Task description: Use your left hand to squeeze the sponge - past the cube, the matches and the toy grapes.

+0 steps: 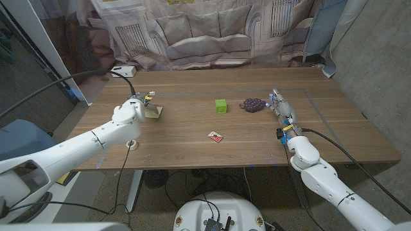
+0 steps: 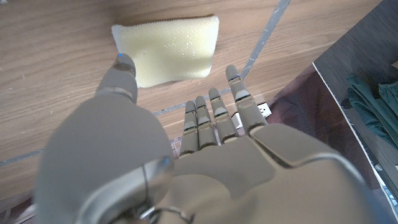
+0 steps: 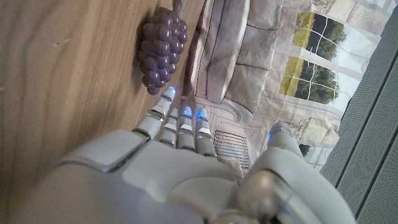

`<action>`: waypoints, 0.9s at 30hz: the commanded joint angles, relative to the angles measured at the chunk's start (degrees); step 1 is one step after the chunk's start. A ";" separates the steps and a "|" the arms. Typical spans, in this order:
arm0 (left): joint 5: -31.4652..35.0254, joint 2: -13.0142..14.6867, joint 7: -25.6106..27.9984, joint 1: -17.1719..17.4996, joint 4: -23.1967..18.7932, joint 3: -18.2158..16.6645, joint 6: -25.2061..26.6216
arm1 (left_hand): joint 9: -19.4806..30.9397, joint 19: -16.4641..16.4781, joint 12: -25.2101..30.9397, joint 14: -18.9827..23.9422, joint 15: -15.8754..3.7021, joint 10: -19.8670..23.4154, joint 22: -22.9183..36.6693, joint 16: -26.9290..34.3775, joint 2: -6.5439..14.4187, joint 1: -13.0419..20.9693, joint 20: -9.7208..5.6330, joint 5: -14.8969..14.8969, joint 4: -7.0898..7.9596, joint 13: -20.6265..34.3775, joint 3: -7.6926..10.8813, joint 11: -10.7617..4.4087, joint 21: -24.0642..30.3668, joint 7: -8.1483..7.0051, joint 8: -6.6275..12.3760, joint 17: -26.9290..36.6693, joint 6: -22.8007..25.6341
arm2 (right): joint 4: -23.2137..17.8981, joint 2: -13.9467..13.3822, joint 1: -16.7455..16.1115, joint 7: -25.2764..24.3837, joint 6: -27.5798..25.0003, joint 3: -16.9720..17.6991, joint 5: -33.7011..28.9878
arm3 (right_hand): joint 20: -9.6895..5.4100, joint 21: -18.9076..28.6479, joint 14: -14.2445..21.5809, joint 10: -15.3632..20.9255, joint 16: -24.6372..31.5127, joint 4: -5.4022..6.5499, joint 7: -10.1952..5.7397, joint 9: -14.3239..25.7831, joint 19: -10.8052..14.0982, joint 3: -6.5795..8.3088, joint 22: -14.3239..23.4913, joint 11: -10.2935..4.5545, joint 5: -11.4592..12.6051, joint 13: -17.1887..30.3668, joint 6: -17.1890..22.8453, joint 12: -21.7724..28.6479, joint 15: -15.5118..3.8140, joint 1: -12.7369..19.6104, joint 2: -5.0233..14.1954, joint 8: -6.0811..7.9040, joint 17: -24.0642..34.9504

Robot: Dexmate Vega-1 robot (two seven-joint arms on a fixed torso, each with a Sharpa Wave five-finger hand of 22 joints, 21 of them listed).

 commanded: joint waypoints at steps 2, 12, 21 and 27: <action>-0.13 -0.28 -0.35 -0.58 0.21 0.72 2.57 | 0.20 1.84 0.68 1.89 0.97 1.19 0.36 0.50 0.04 0.37 0.18 -0.17 -0.17 0.15 -0.03 0.11 0.55 0.01 0.33 0.15 0.95 | 0.77 0.04 0.59 0.64 -0.58 -0.24 0.54 | 0.25 -0.08 0.56 0.34 0.35 -0.22 0.17 0.12 0.49 0.14 0.21 0.11 -0.03 0.28 0.41 0.06 -0.10 0.30 0.21 0.22 0.08; -2.21 -1.32 1.02 -0.44 1.89 0.69 1.97 | 0.21 4.29 1.06 3.23 1.13 2.49 0.39 0.51 0.23 0.99 0.10 -0.28 -0.28 0.13 -0.10 0.30 1.08 0.54 0.60 0.14 2.26 | 0.94 -0.01 1.08 0.66 -1.30 -0.51 0.69 | 0.31 -0.20 0.59 0.42 0.33 -0.21 0.15 0.13 0.52 0.11 0.21 0.14 -0.03 0.29 0.42 0.03 -0.07 0.28 0.25 0.18 0.09; -4.31 -2.65 1.76 -0.79 4.26 1.30 1.52 | 0.23 5.77 1.23 4.10 0.04 3.38 0.38 0.49 0.65 1.63 0.27 -0.43 -0.32 0.12 -0.07 0.46 1.27 0.87 0.90 0.17 3.66 | 1.05 -0.12 1.42 0.69 -1.82 -0.70 0.77 | 0.33 -0.30 0.64 0.41 0.30 -0.22 0.17 0.13 0.55 0.08 0.21 0.14 -0.04 0.29 0.47 -0.02 -0.09 0.28 0.25 0.15 0.10; -5.00 -3.13 1.69 -1.60 5.02 1.99 1.73 | 0.24 6.04 1.52 4.76 -0.52 4.40 0.37 0.57 1.03 1.94 0.27 -0.50 -0.29 0.11 -0.02 0.09 1.15 0.94 1.04 0.21 4.46 | 1.29 -0.13 1.67 0.87 -1.97 -0.80 0.95 | 0.31 -0.34 0.64 0.48 0.28 -0.22 0.15 0.13 0.58 0.06 0.21 0.12 -0.04 0.29 0.48 -0.02 -0.07 0.27 0.24 0.14 0.11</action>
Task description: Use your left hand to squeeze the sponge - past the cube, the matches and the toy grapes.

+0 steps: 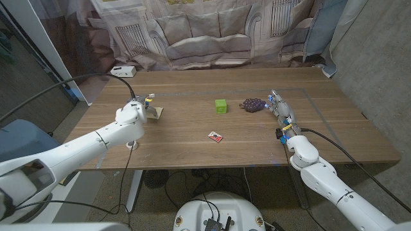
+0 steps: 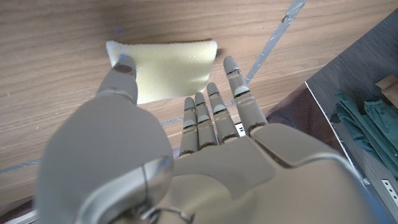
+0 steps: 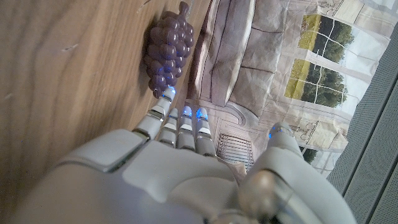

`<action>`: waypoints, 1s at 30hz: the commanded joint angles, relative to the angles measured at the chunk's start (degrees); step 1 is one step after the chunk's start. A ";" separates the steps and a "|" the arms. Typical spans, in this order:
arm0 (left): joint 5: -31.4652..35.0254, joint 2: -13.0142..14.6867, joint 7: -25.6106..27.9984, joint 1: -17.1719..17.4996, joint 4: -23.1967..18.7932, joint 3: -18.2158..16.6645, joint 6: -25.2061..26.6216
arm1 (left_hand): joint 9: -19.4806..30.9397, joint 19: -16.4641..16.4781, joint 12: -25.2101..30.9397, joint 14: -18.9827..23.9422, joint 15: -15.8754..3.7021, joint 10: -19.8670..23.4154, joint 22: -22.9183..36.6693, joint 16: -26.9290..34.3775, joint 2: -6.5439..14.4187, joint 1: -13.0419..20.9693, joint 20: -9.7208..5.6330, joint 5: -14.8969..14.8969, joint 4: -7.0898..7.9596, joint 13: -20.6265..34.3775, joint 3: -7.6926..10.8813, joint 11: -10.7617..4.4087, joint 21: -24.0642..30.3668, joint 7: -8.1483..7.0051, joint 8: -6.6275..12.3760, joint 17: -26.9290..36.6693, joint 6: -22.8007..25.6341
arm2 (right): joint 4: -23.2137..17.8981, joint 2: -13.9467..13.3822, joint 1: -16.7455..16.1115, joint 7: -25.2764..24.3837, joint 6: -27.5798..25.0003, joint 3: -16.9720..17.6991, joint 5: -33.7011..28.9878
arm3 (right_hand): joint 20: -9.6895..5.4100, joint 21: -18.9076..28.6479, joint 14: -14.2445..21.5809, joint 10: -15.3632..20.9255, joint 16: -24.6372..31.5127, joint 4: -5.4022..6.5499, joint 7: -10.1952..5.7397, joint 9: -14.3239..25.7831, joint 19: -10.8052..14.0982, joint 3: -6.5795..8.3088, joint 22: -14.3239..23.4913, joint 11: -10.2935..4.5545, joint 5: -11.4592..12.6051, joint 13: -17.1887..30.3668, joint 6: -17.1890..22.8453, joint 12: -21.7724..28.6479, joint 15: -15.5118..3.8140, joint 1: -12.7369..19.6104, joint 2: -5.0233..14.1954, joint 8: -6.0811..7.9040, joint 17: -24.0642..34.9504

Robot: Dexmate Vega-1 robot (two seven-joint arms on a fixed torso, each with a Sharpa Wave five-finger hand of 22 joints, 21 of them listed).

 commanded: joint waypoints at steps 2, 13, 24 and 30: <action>-2.15 -1.24 0.48 -1.15 2.22 1.23 -0.46 | 0.08 1.04 0.71 1.28 -0.73 1.33 0.07 0.61 0.74 1.08 -0.41 -0.11 -0.32 0.13 0.02 -0.42 0.31 -0.23 0.65 0.21 1.16 | 0.48 -0.06 0.55 0.33 -0.46 -0.23 0.37 | 0.08 -0.36 0.62 0.51 0.26 -0.22 0.15 0.13 0.40 0.05 0.21 0.13 -0.04 0.30 0.49 -0.02 -0.05 0.27 0.24 0.13 0.12; -2.75 -2.00 0.46 -2.56 3.42 2.48 -0.34 | 0.10 3.68 1.59 4.61 -1.76 5.17 0.06 1.08 2.82 4.69 -3.00 -0.21 -1.09 0.08 1.13 -0.57 0.52 -0.12 1.41 0.25 5.51 | 0.87 -0.01 0.75 0.59 -0.29 -0.27 0.69 | 0.08 -0.47 0.61 0.51 0.22 -0.23 0.14 0.13 0.45 0.01 0.22 0.20 -0.04 0.30 0.53 -0.07 -0.09 0.27 0.25 0.10 0.13; -3.53 -2.52 0.67 -3.35 3.81 2.86 0.03 | 0.22 5.79 1.97 8.30 -2.35 8.55 0.08 0.96 5.80 11.44 -5.71 0.08 -2.11 0.13 4.02 -0.65 0.53 0.06 1.39 0.16 8.79 | 1.09 0.11 0.68 0.59 0.17 -0.20 0.81 | 0.03 -0.55 0.66 0.52 0.20 -0.23 0.17 0.13 0.51 -0.01 0.22 0.17 -0.03 0.30 0.58 -0.11 -0.13 0.28 0.30 0.08 0.14; -4.86 -3.22 3.17 -2.45 3.74 1.40 0.32 | 0.34 7.42 2.04 10.23 -2.52 9.87 0.06 0.80 6.84 14.45 -6.94 0.09 -2.26 0.22 5.59 -0.66 0.86 0.56 1.53 0.09 10.46 | 0.98 0.01 0.53 0.63 0.23 -0.08 0.96 | 0.03 -0.59 0.71 0.54 0.20 -0.23 0.18 0.13 0.53 -0.03 0.22 0.12 -0.03 0.31 0.60 -0.13 -0.14 0.28 0.29 0.07 0.15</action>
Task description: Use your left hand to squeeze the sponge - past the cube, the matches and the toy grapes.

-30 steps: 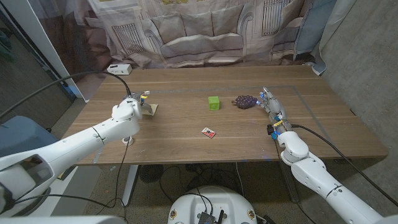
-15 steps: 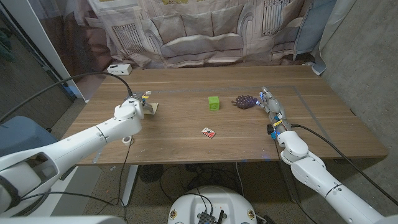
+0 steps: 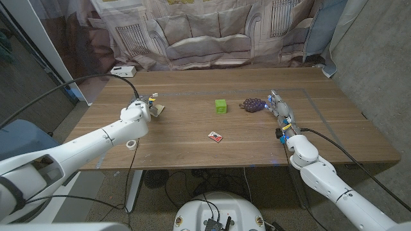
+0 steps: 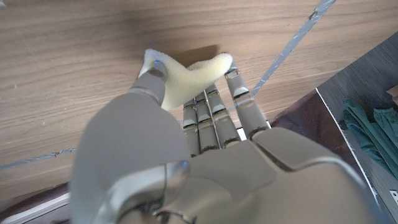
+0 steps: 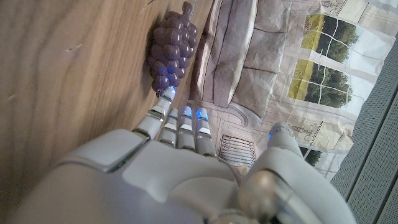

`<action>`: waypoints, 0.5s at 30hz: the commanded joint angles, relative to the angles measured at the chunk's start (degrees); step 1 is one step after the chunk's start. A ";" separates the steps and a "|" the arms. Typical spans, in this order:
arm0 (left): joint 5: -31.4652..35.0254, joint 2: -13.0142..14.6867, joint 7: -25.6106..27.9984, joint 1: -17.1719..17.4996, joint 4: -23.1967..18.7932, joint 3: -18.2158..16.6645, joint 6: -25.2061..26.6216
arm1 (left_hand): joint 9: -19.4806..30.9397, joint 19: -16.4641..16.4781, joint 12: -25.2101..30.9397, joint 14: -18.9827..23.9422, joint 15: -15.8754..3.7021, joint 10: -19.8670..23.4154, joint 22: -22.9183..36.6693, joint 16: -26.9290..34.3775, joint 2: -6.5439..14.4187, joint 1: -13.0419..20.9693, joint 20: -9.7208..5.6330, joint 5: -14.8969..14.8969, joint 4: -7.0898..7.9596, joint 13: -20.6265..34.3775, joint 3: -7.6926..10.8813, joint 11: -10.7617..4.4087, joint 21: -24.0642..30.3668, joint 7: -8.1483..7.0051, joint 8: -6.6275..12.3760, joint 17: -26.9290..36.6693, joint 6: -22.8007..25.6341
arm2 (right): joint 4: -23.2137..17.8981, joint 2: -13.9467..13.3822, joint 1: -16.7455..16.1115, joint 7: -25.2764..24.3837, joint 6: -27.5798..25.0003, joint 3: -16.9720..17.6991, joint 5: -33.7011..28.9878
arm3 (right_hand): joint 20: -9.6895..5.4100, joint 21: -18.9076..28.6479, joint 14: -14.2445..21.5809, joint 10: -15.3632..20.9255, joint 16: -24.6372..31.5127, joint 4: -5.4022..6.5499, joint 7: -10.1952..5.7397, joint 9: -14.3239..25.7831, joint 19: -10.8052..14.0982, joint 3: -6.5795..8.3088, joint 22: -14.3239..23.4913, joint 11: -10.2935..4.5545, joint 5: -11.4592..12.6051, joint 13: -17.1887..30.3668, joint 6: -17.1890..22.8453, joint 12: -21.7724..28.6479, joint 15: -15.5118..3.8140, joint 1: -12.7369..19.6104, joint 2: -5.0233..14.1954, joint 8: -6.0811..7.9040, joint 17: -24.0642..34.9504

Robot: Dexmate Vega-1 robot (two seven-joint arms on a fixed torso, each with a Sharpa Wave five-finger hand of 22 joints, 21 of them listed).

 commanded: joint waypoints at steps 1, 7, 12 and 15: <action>-2.21 -1.17 3.11 0.55 0.16 -1.35 1.09 | 0.34 1.20 0.52 1.91 -0.20 1.82 0.08 -0.05 0.52 2.27 -1.02 0.24 -0.05 0.30 1.37 -0.38 0.63 0.16 0.26 0.15 1.83 | 0.08 0.01 -0.17 0.08 0.46 0.16 0.25 | 0.05 -0.16 0.39 0.54 0.19 -0.23 0.19 0.13 0.54 -0.04 0.22 0.12 -0.03 0.31 0.59 -0.13 0.19 0.28 0.29 0.06 0.15; -3.39 -1.38 5.39 1.43 -1.14 -2.58 2.56 | 0.49 2.48 0.74 4.51 -0.97 3.63 0.15 0.06 2.47 5.02 -1.43 0.46 0.06 0.42 3.37 -0.19 0.91 0.42 0.35 0.29 3.44 | 0.05 -0.02 -0.35 0.25 0.68 0.35 0.58 | 0.02 -0.21 0.38 0.54 0.17 -0.23 0.21 0.14 0.56 -0.05 0.22 0.16 -0.03 0.31 0.62 -0.15 0.18 0.28 0.31 0.06 0.16; -4.07 -0.27 6.77 2.15 -3.90 -3.54 3.75 | 0.55 2.68 0.71 4.96 -0.80 4.02 0.20 -0.12 2.95 5.85 -1.37 0.54 0.07 0.47 4.03 -0.17 0.96 0.46 0.43 0.28 4.11 | -0.19 -0.12 -0.62 0.12 1.02 0.58 0.51 | 0.00 -0.24 0.36 0.58 0.15 -0.22 0.19 0.14 0.58 -0.06 0.22 0.16 -0.03 0.31 0.65 -0.15 0.18 0.27 0.32 0.05 0.16; -4.29 0.34 7.12 2.21 -5.00 -3.65 4.22 | 0.57 2.69 0.74 5.08 -0.82 4.30 0.22 -0.22 3.07 5.98 -1.34 0.53 0.18 0.49 4.21 0.00 0.94 0.33 0.39 0.27 4.20 | -0.29 -0.17 -0.73 0.23 1.25 0.66 0.54 | 0.05 -0.25 0.36 0.55 0.15 -0.23 0.21 0.14 0.60 -0.07 0.22 0.14 -0.03 0.31 0.64 -0.17 0.18 0.28 0.33 0.04 0.16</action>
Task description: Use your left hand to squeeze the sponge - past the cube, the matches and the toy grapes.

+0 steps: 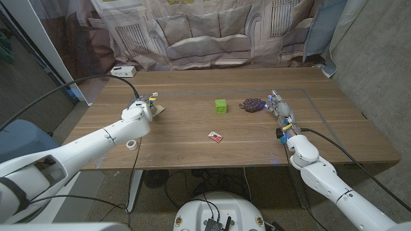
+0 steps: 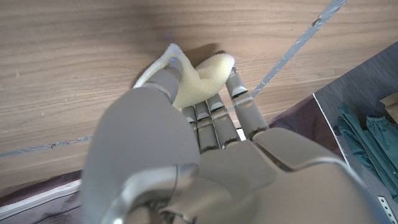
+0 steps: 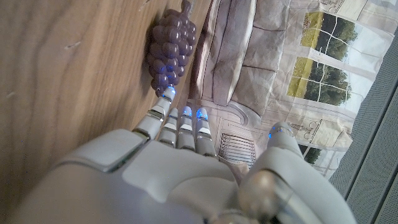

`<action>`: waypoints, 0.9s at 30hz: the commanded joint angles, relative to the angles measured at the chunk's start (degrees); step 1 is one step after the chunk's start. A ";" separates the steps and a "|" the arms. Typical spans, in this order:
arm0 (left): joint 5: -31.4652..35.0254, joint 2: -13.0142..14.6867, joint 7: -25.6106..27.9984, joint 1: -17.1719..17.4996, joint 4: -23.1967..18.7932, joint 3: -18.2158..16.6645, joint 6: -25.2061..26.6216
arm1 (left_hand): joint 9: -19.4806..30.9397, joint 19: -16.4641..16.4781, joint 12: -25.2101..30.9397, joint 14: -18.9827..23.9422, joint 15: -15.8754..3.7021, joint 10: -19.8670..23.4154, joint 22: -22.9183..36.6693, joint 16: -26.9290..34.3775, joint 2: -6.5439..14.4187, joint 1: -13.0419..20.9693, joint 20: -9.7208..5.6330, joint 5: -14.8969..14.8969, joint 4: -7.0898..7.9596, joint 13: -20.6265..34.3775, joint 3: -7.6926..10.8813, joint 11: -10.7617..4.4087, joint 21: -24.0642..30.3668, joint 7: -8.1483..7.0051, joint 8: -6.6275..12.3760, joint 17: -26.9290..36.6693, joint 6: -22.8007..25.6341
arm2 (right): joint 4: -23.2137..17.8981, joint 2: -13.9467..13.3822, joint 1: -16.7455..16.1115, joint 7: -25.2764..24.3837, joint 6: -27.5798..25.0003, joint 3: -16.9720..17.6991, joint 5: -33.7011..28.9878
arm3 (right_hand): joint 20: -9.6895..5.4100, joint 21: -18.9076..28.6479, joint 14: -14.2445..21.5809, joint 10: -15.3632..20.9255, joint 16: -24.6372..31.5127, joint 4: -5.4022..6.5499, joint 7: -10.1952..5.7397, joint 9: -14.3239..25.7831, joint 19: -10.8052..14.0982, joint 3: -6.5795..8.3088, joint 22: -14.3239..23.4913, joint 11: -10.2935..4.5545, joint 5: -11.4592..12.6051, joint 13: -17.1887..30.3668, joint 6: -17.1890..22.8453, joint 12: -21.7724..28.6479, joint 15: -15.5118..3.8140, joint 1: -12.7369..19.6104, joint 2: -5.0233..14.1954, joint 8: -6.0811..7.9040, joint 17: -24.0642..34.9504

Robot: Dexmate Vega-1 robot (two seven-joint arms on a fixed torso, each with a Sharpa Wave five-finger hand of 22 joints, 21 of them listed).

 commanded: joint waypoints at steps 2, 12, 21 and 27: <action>-2.39 1.64 4.48 1.17 -4.40 -1.81 3.22 | 0.27 0.48 0.20 0.41 -0.06 0.81 0.24 -0.33 0.32 0.83 0.23 0.52 0.24 0.10 0.69 -0.23 0.51 0.03 0.34 -0.05 0.69 | -0.49 -0.20 -0.75 0.10 0.84 0.64 0.15 | 0.03 -0.26 0.37 0.58 0.14 -0.23 0.18 0.14 0.62 -0.07 0.22 0.19 -0.03 0.31 0.64 -0.16 0.17 0.28 0.34 0.04 0.17; -2.65 3.15 4.74 1.20 -6.93 -1.34 4.42 | 0.33 0.20 -0.14 0.31 0.22 0.54 0.27 -0.75 0.41 0.50 0.41 0.43 0.76 0.16 0.85 -0.13 0.35 -0.15 -0.03 -0.05 0.35 | -1.00 -0.24 -1.62 -0.28 1.66 1.08 -0.10 | 0.06 -0.31 0.60 0.71 0.21 -0.22 0.26 0.14 0.72 -0.09 0.23 0.31 -0.03 0.31 0.73 -0.15 0.21 0.29 0.38 0.04 0.18; -2.72 5.23 5.43 2.14 -10.65 -2.17 5.78 | 0.38 -0.06 -0.41 -0.10 0.22 0.33 0.29 -1.15 0.27 0.09 0.51 0.35 1.06 0.20 0.85 -0.19 0.19 -0.19 -0.30 -0.06 0.08 | -1.38 -0.20 -2.22 -0.44 2.65 1.45 -0.49 | 0.07 -0.36 0.69 0.81 0.21 -0.23 0.23 0.14 0.79 -0.12 0.23 0.31 -0.03 0.31 0.82 -0.14 0.23 0.29 0.39 0.05 0.20; -2.74 6.89 4.97 2.20 -13.68 -2.40 8.19 | 0.40 -0.20 -0.62 -0.32 0.54 0.16 0.29 -1.36 0.20 -0.33 0.45 0.29 1.31 0.24 0.82 -0.27 0.09 -0.06 -0.46 -0.05 -0.04 | -0.44 0.15 -2.04 1.07 4.91 1.40 -0.45 | -0.32 -0.36 0.55 0.54 0.14 -0.25 0.44 0.14 0.95 -0.04 0.22 0.21 0.00 0.32 0.67 -0.27 0.06 0.41 0.57 -0.03 0.21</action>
